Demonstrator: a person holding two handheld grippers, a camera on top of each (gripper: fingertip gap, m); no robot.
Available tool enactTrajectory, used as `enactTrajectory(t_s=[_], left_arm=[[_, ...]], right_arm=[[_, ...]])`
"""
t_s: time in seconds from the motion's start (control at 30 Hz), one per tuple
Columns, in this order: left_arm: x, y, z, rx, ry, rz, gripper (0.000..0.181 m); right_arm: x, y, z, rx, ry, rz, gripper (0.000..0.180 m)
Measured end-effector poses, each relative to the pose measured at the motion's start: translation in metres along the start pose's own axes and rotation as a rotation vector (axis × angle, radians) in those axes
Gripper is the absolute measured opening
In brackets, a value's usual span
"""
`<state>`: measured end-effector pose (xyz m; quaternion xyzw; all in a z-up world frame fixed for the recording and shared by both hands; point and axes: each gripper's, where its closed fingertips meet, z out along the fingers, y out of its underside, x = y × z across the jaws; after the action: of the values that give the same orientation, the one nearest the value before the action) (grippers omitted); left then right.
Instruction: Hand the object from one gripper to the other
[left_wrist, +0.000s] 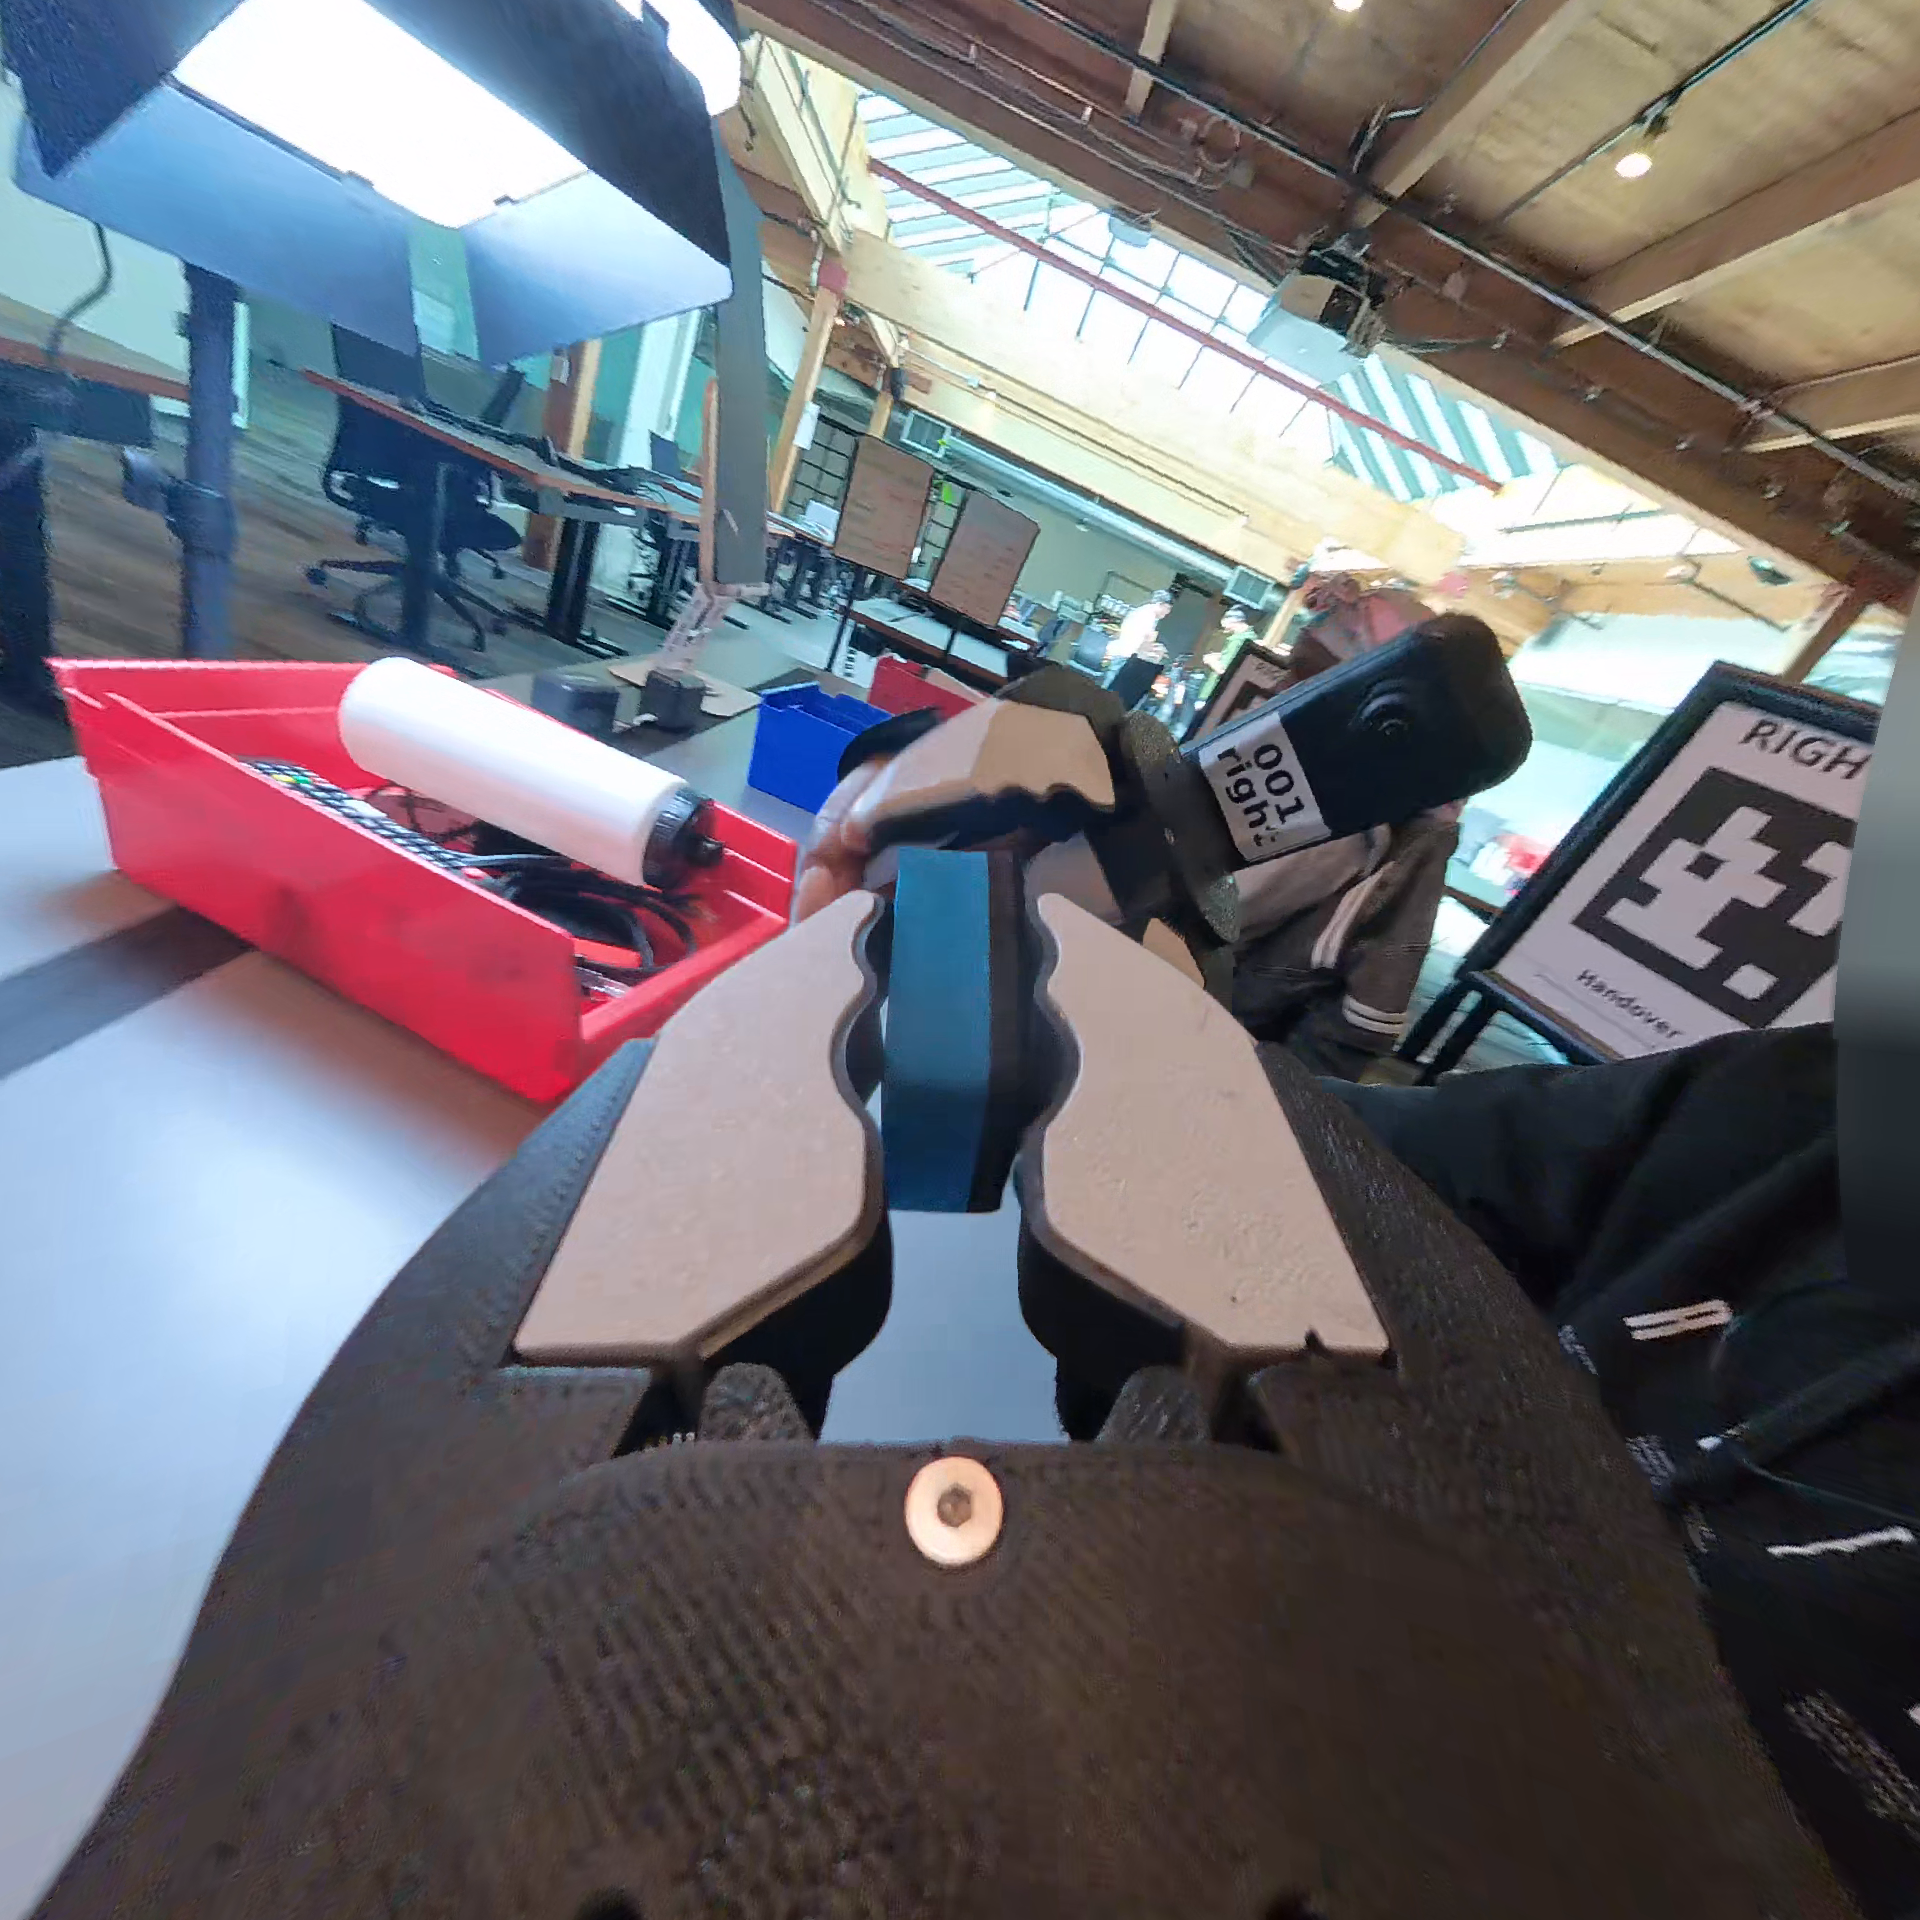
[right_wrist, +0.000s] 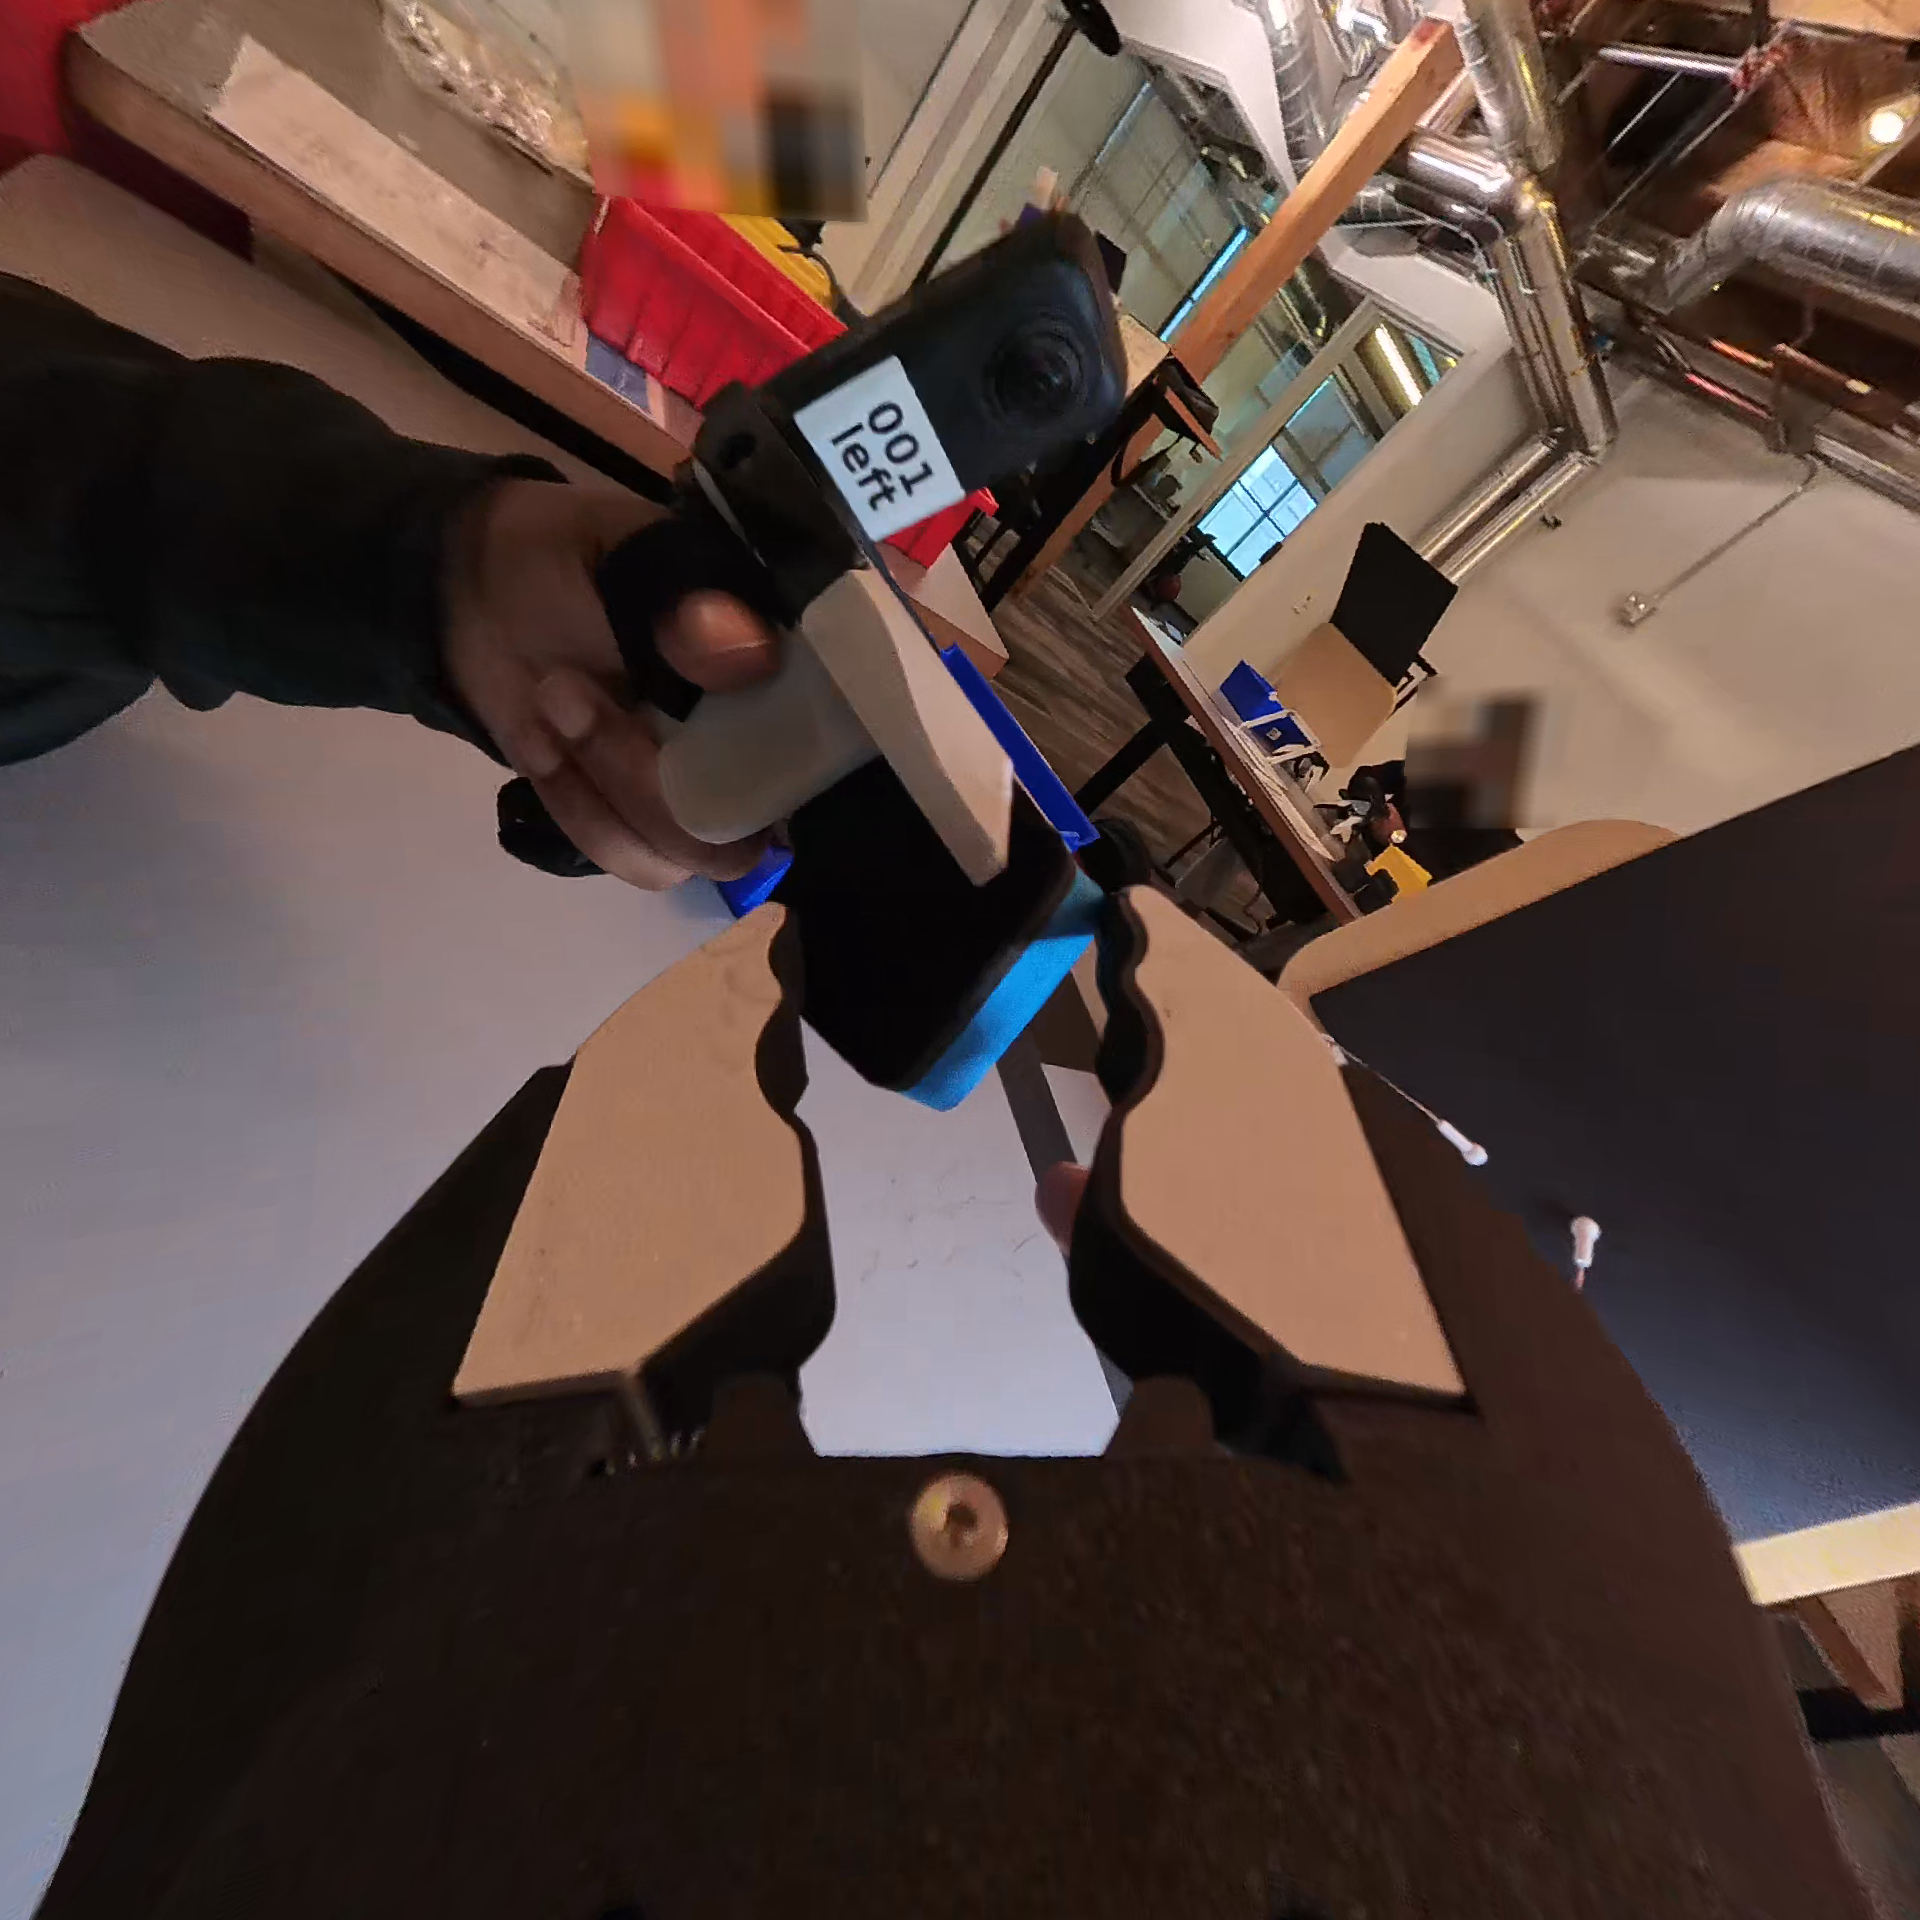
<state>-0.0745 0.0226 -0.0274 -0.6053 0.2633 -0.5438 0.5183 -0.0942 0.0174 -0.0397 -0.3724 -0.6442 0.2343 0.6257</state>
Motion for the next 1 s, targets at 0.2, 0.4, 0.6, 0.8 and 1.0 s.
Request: enactTrajectory(t_s=[0.2,0.4,0.6,0.8,1.0], left_arm=[[-0.003,0.002,-0.003,-0.011,0.018,-0.026,0.023],[-0.008,0.01,-0.002,-0.061,-0.005,-0.01,0.026],[-0.01,0.013,-0.001,-0.076,-0.031,0.018,0.024],[-0.013,0.017,-0.003,-0.118,-0.045,0.022,0.023],[-0.011,0.024,0.0,-0.148,-0.004,-0.047,0.024]], right_arm=[[-0.001,0.002,0.0,-0.046,0.032,-0.084,0.052],[0.001,0.005,-0.007,-0.038,0.012,-0.047,0.037],[0.001,0.009,-0.009,-0.057,0.006,-0.041,0.035],[-0.009,0.007,0.0,-0.059,-0.014,-0.036,0.056],[-0.011,0.013,0.002,-0.085,-0.007,-0.07,0.041]])
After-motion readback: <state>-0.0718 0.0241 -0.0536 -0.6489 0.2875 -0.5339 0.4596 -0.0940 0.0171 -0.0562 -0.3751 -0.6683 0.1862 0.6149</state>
